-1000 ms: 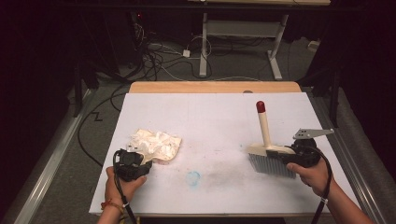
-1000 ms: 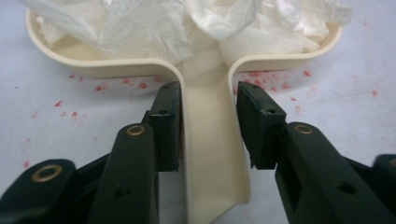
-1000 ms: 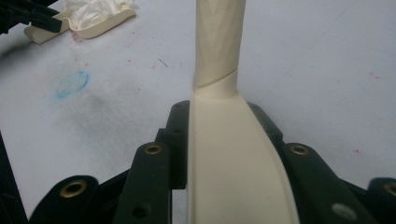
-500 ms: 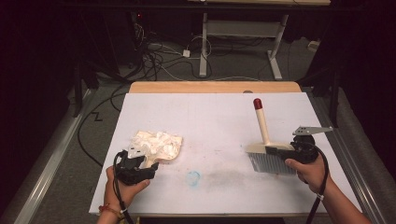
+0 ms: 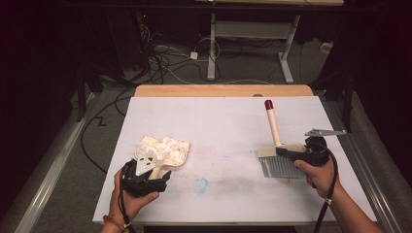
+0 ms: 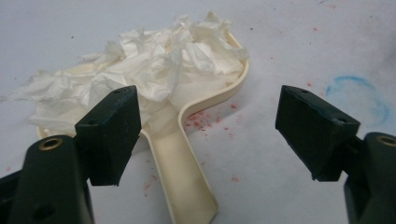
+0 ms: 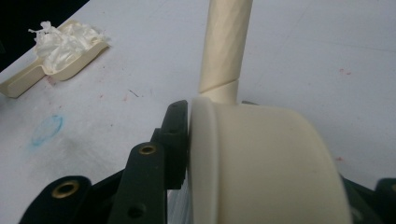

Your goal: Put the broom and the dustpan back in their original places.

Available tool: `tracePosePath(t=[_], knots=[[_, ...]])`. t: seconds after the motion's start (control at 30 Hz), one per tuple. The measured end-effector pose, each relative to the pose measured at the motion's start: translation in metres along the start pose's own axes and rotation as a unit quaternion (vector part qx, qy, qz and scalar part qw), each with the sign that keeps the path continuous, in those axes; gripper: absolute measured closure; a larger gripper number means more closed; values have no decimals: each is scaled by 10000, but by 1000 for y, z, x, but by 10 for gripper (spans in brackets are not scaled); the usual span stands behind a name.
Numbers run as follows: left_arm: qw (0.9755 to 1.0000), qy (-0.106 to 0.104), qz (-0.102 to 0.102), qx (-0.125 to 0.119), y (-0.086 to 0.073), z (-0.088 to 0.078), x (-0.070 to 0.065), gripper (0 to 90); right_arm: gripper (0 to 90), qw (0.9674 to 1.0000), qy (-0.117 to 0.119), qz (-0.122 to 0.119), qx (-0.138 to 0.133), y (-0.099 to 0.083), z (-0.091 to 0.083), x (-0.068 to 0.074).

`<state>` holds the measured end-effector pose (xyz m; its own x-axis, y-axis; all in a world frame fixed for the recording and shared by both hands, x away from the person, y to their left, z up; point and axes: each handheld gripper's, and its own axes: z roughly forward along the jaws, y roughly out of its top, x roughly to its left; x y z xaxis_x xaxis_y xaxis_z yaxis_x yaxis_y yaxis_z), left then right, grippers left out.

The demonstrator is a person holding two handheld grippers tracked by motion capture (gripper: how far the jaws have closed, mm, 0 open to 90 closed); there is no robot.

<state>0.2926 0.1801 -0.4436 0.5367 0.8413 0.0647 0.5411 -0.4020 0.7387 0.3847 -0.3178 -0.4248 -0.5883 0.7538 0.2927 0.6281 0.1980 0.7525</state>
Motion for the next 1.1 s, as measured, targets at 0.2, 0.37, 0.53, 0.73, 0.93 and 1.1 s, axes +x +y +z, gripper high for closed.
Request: tracePosePath(t=[0.2,0.37,0.53,0.73,0.93,1.1], knots=[[9995,-31,326,-50,0,0,-8,206,627,9999,-68,101,-49,1,-2,-3],[9994,-9,344,-81,-2,-1,-8,204,610,9999,-130,51,-45,3,0,-5],[9993,-39,384,-1,-3,2,-10,203,587,9999,-147,49,-19,7,1,-8],[9991,-38,413,52,-2,4,-11,203,528,9996,-282,-42,20,12,-3,-12],[9989,-60,446,87,-1,6,-13,203,487,9982,-521,-306,44,15,-7,-10],[9988,-103,481,85,1,6,-15,203,463,9950,-823,-555,-139,23,-18,-8]])
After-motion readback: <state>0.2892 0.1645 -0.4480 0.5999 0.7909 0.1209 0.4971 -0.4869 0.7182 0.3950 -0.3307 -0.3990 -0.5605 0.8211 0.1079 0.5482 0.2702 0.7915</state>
